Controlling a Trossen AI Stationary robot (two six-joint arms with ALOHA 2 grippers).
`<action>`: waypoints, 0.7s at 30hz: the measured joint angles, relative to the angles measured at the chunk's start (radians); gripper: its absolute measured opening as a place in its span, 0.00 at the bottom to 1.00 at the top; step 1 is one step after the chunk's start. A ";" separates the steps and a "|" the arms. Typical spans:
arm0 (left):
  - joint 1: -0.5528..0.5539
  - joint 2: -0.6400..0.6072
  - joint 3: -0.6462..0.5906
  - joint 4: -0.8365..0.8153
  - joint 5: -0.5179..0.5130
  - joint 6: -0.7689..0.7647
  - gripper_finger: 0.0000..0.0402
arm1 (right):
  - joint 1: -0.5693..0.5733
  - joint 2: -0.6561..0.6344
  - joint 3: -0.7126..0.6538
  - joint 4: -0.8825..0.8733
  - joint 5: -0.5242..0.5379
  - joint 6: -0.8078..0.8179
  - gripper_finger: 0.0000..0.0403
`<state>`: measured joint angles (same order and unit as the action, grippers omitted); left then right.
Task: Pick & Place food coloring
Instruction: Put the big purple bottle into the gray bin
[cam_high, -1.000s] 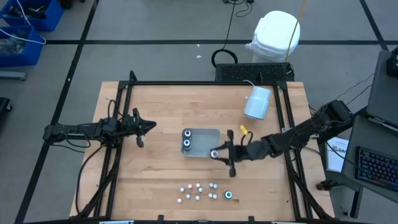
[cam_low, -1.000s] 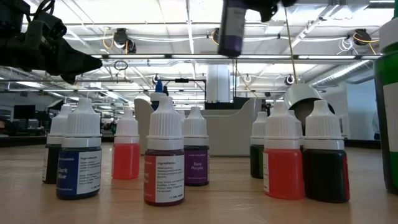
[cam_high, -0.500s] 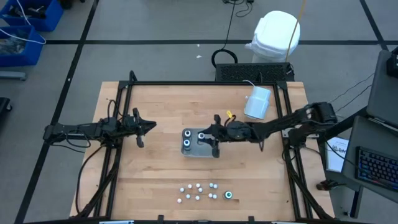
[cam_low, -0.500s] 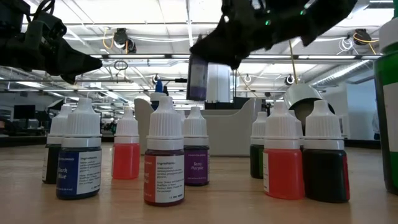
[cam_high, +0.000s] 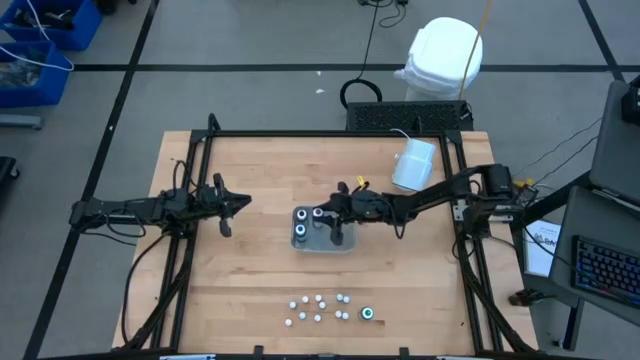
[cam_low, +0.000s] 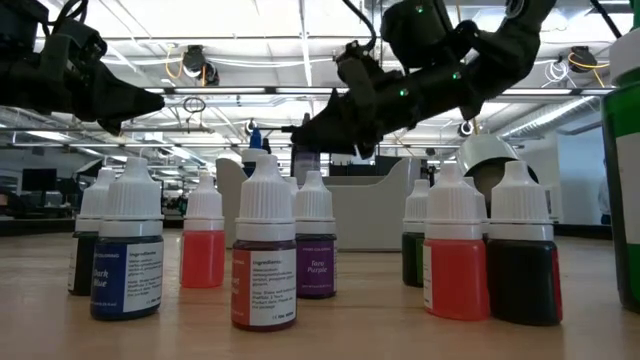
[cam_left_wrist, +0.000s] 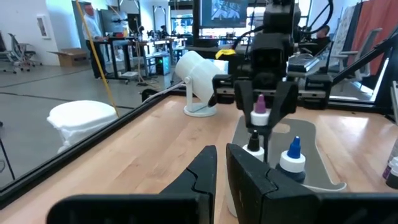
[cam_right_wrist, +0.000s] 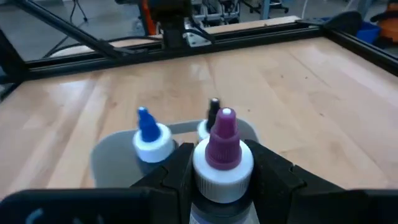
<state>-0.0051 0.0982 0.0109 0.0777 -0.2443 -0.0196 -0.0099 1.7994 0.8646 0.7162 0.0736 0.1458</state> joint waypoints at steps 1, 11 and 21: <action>0.000 0.000 0.000 0.001 -0.006 0.007 0.10 | -0.002 0.009 0.000 0.011 0.000 0.000 0.28; 0.000 0.000 0.000 0.000 -0.027 0.011 0.10 | -0.004 0.036 0.000 0.041 0.001 -0.005 0.28; 0.000 0.000 0.000 0.001 -0.028 0.011 0.10 | -0.004 0.069 0.000 0.070 0.005 -0.025 0.28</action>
<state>-0.0051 0.0978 0.0109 0.0784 -0.2723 -0.0086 -0.0137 1.8687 0.8646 0.7866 0.0790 0.1209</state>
